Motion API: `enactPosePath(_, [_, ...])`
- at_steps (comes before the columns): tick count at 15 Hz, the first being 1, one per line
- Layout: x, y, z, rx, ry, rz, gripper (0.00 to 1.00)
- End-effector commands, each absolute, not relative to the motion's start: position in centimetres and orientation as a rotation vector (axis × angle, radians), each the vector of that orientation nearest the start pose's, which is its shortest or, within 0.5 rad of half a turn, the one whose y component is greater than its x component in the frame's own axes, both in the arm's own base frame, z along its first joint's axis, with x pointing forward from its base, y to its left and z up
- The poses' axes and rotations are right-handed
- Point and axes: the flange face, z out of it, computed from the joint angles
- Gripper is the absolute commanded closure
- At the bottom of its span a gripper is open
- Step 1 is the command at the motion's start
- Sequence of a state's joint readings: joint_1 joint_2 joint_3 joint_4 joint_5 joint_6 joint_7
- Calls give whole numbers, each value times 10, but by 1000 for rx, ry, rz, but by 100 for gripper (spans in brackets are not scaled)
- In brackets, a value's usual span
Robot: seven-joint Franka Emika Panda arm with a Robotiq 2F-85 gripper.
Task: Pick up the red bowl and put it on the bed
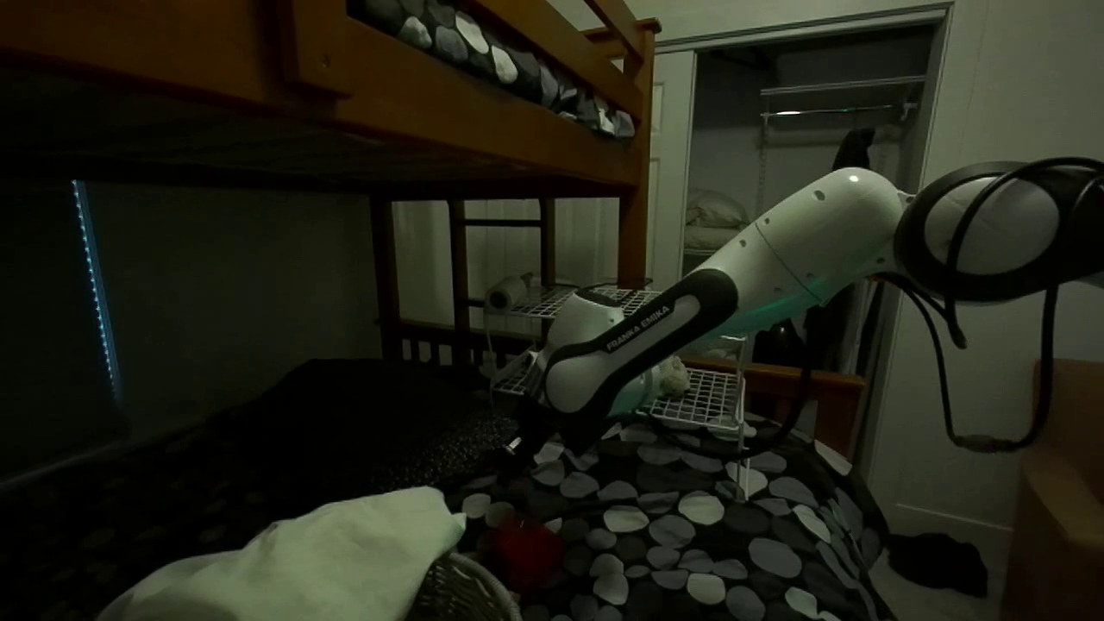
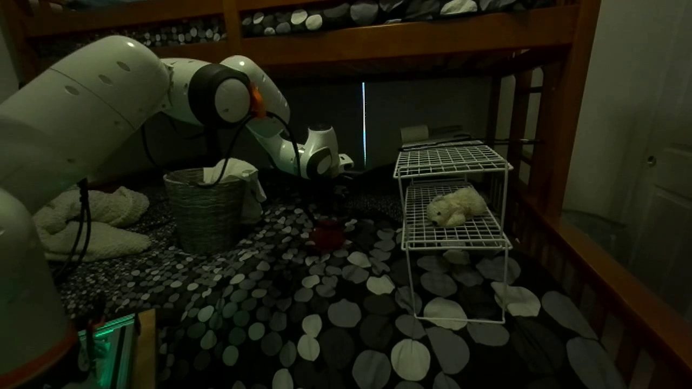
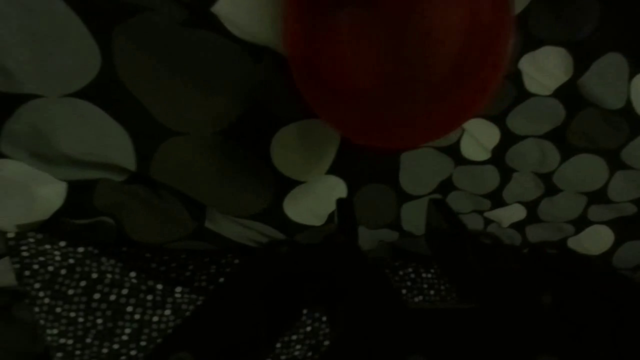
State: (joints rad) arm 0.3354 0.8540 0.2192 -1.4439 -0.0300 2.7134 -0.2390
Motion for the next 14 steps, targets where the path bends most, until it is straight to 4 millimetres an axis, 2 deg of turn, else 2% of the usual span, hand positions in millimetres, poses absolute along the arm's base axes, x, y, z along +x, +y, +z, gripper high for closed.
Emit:
enactPosePath(1, [680,313,269,-2748,-1084,-535,26])
enactPosePath(2, [672,299,279,-2695,-1197,-465,19])
enactPosePath(4, [660,276,292,-2654,-1312,-381,4])
enactPosePath(5, [686,294,279,-2696,-1198,-471,0])
enactPosePath(6, [686,285,289,-2694,-1207,-469,15])
enactPosePath(8, [688,284,292,-2695,-1203,-479,0])
enactPosePath(10, [684,293,284,-2687,-1211,-467,0])
enactPosePath(11, [682,293,291,-2722,-1218,-447,0])
enactPosePath(14, [663,273,300,-2840,-1221,-424,0])
